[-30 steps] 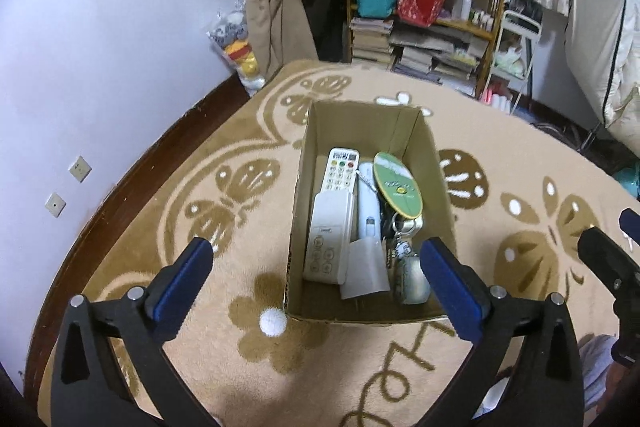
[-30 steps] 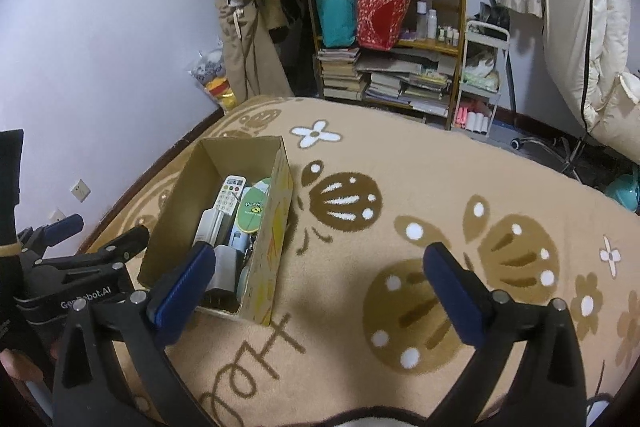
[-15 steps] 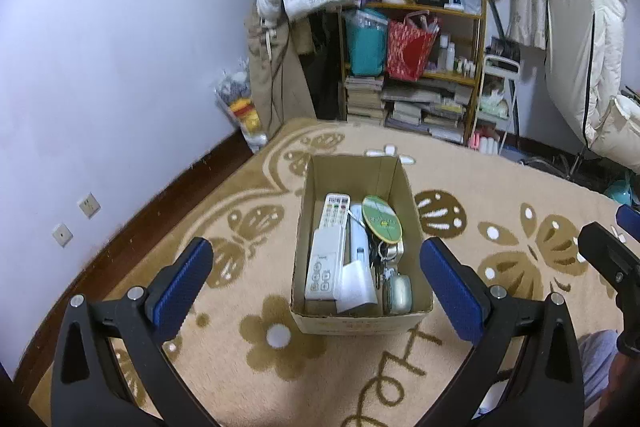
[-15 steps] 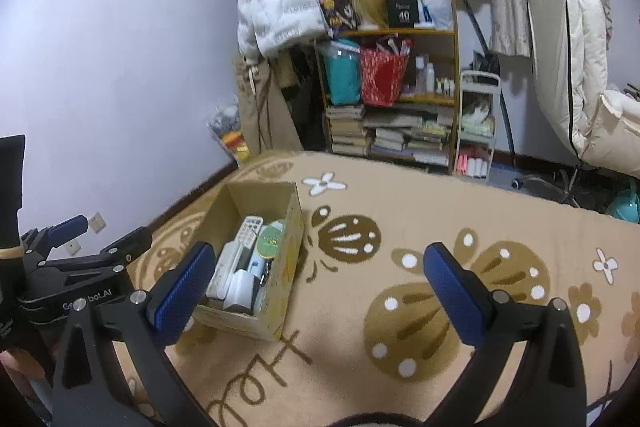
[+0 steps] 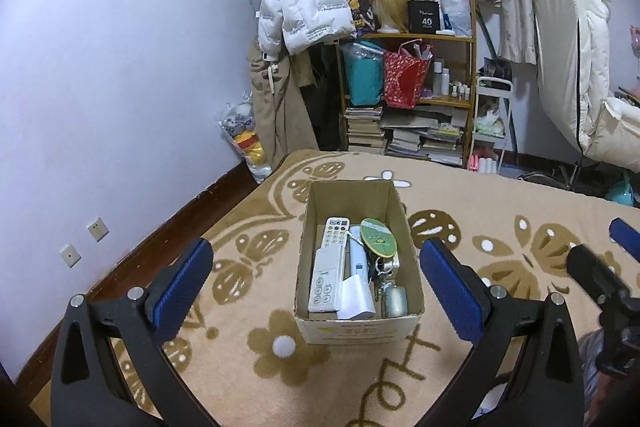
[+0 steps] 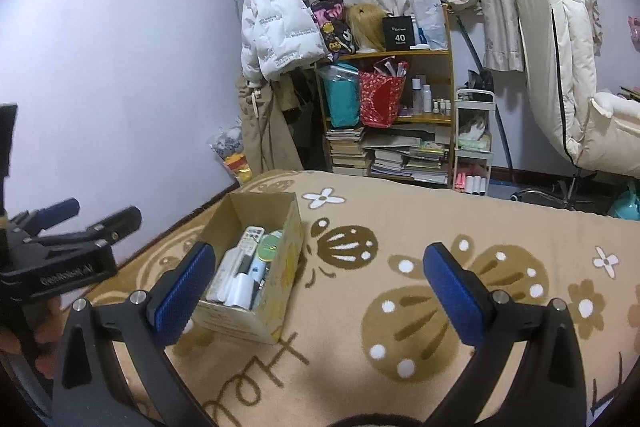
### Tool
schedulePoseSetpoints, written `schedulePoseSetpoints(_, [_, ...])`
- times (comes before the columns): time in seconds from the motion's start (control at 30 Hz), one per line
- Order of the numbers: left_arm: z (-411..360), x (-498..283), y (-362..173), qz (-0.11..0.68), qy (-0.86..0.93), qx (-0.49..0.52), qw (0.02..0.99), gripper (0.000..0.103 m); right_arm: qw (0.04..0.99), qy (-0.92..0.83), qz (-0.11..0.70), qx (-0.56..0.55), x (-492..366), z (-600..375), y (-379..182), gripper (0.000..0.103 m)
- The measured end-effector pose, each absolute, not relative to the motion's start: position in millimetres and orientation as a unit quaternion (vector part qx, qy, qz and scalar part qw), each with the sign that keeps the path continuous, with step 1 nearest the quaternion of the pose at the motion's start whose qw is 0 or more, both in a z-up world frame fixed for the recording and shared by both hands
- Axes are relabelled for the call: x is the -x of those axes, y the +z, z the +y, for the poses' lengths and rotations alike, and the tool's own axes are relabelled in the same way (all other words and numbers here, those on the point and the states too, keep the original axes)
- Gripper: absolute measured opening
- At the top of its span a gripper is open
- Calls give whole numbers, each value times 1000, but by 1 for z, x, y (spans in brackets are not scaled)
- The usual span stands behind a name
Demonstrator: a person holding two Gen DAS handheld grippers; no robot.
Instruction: Organize rigid objects
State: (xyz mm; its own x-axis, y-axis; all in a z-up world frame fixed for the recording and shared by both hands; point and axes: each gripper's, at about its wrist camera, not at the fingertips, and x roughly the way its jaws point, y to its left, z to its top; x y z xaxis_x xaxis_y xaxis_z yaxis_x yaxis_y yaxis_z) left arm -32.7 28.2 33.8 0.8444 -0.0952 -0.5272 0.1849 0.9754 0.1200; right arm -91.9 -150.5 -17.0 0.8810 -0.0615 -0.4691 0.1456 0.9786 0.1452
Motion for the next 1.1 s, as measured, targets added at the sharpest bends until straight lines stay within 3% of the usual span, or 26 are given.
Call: schedulePoseSetpoints(1.1, [18, 15, 12, 302, -70, -108, 945, 102, 956, -60, 272, -91, 74, -154, -37, 103])
